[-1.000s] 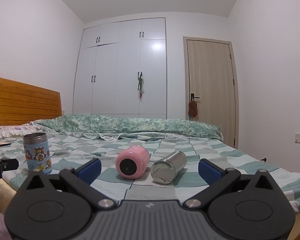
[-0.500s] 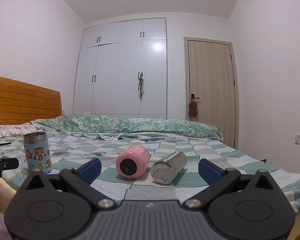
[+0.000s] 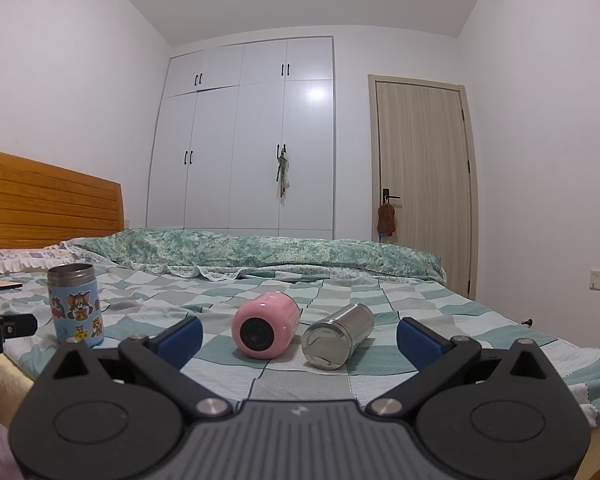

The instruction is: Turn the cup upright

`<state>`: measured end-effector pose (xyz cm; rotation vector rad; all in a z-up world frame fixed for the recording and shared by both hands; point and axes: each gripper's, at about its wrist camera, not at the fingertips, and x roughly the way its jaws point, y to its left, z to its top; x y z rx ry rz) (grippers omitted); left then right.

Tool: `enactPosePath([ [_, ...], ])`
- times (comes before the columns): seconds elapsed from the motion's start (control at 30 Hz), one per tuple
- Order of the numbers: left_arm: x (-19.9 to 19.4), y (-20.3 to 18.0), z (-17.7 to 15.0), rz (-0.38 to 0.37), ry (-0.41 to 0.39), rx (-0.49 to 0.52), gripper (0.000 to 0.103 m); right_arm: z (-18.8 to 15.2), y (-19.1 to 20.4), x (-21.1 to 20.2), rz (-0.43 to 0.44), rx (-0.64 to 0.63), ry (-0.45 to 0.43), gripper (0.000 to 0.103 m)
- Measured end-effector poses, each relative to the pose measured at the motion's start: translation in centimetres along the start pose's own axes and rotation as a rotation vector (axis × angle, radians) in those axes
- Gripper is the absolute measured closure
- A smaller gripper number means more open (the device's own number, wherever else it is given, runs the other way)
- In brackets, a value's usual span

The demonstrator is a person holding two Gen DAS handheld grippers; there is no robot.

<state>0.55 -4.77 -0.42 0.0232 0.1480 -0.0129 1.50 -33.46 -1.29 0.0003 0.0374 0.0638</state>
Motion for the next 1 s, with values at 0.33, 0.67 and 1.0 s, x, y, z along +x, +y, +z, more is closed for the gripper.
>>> enactPosePath([
  [0.33, -0.03, -0.03, 0.02, -0.001, -0.002, 0.0, 0.0, 0.03, 0.04, -0.01, 0.0, -0.001, 0.0, 0.0],
  [0.67, -0.09, -0.07, 0.08, -0.003, -0.005, 0.001, 0.0, 0.0, 0.05, -0.01, 0.0, -0.001, 0.001, 0.0],
  [1.0, -0.22, 0.24, 0.14, -0.017, -0.013, -0.01, 0.0, 0.02, 0.08, -0.01, 0.0, -0.002, 0.001, 0.0],
])
